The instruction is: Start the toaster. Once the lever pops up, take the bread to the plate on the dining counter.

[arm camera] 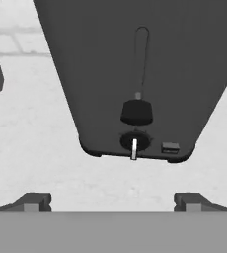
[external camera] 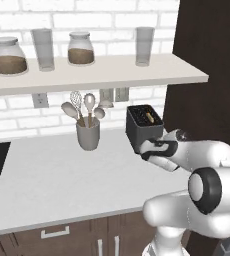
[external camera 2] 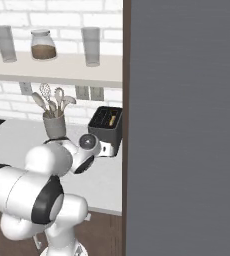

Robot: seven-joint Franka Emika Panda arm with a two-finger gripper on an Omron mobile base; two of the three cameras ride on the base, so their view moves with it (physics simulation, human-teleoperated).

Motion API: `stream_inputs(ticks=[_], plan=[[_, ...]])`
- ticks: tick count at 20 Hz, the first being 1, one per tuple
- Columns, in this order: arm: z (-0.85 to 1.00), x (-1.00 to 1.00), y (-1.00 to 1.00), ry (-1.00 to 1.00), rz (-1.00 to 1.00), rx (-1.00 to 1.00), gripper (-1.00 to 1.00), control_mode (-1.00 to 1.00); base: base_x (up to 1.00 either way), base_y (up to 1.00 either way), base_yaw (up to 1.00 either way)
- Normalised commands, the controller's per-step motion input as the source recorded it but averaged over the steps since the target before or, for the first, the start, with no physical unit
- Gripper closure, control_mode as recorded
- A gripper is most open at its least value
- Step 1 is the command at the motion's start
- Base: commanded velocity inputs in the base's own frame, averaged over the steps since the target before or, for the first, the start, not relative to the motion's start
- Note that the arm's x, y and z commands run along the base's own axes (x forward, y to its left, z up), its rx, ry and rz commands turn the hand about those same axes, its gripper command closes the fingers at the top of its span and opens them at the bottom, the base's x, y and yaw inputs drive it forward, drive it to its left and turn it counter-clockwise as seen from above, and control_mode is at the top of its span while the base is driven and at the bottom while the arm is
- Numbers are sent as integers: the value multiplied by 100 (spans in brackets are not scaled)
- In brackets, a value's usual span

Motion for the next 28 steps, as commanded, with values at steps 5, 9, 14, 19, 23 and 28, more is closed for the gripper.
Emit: stream_inputs(ticks=[5,9,14,19,23,28], plan=[[100,-58,0,-25,-13,2,-100,-100,0,0,0],[100,-4,2,0,-12,0,-100,-100,0,0,0],[100,-3,1,22,-11,0,-100,-100,0,0,0],[87,-40,-5,14,-6,0,-100,-100,0,0,0],[55,-44,-23,5,-3,0,-100,-100,0,0,0],[11,-30,-14,2,0,2,-100,-100,0,0,0]])
